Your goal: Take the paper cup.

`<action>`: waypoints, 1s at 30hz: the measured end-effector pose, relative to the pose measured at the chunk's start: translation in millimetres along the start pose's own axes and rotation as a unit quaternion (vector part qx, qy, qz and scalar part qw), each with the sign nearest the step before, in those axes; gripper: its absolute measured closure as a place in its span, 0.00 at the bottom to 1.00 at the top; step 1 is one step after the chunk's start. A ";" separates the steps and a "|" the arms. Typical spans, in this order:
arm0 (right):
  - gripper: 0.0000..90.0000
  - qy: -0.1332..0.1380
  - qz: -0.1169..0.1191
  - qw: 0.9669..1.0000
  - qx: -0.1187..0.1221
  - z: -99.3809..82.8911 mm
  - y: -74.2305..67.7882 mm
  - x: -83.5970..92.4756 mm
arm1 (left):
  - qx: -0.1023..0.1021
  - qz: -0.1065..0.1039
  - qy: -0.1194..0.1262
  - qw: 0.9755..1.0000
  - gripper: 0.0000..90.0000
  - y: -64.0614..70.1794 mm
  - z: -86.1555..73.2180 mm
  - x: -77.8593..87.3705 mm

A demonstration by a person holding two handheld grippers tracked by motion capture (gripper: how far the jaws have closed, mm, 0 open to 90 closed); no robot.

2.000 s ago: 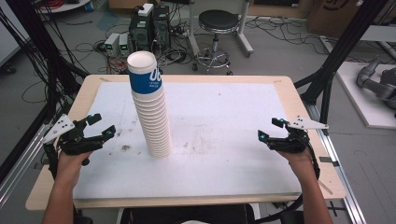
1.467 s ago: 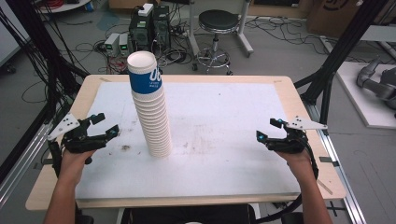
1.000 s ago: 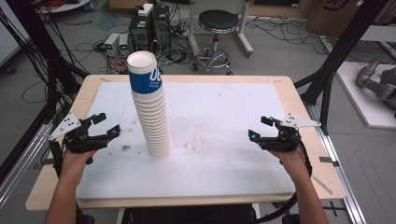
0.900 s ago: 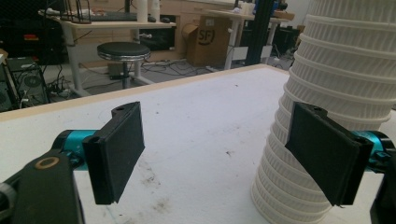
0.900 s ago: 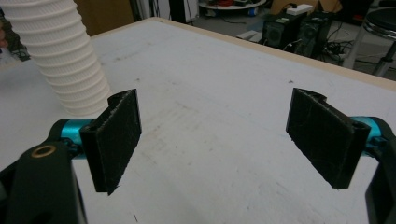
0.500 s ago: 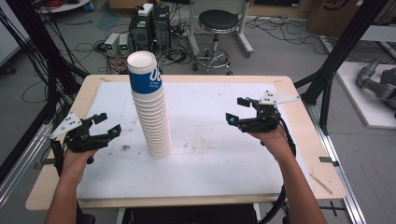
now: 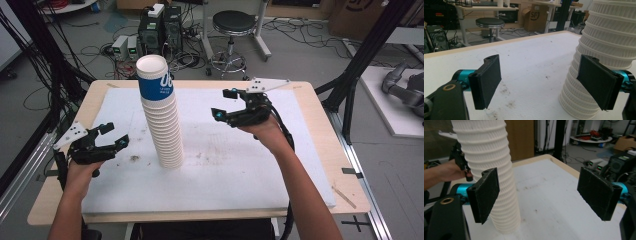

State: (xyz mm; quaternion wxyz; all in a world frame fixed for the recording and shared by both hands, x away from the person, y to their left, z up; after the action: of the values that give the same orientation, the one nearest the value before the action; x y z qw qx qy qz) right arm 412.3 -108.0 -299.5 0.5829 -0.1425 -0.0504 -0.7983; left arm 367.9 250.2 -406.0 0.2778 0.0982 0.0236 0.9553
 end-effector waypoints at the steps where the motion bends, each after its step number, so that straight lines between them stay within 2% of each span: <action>1: 0.20 0.000 0.006 1.000 0.002 4.5 -1.8 -6.4 | 0.000 0.000 0.000 1.000 0.21 -0.2 -0.2 0.0; 6: 0.20 0.005 0.035 0.999 0.015 22.4 -12.5 -31.4 | 0.001 -0.001 0.000 1.000 0.21 -0.9 0.0 0.5; 11: 0.20 0.006 0.056 0.998 0.022 32.8 -18.7 -45.3 | 0.004 -0.003 0.001 1.000 0.21 -1.0 -0.1 1.4; 16: 0.20 0.011 0.104 0.994 0.042 44.0 -36.9 -61.1 | 0.005 0.001 0.002 1.000 0.21 -3.2 -0.4 3.6; 19: 0.20 0.007 0.123 0.991 0.043 44.3 -45.9 -65.8 | 0.004 0.001 0.003 1.000 0.21 -3.7 -0.2 4.1; 22: 0.20 0.003 0.118 0.992 0.051 45.5 -47.5 -74.6 | 0.005 0.004 0.004 1.000 0.21 -4.3 0.5 4.7; 27: 0.20 -0.003 0.128 0.991 0.038 44.2 -51.9 -89.0 | 0.006 0.011 0.012 1.000 0.21 -4.5 7.0 7.4; 29: 0.16 -0.008 0.127 0.991 0.044 43.1 -53.9 -95.0 | 0.005 0.010 0.017 1.000 0.21 -3.0 12.5 9.0; 30: 0.16 -0.009 0.126 0.991 0.042 42.8 -54.4 -97.1 | -0.001 0.012 0.027 1.000 0.21 -1.3 22.5 11.8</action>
State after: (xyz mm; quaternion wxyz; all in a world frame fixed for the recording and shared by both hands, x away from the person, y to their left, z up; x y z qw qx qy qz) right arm 395.2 8.7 -281.8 0.6836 -0.1301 -0.0713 -0.7147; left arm 363.4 257.3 -382.1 0.2659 0.0722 0.0289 0.9609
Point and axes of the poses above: each handheld gripper's, and its own axes: x roughly backward along the jaws, z roughly out of its top, y roughly to its right, the point moved 7 cm from there along -x, roughly forward along the jaws, and after that the axes turned 7 degrees about z, right-handed, at the moved point
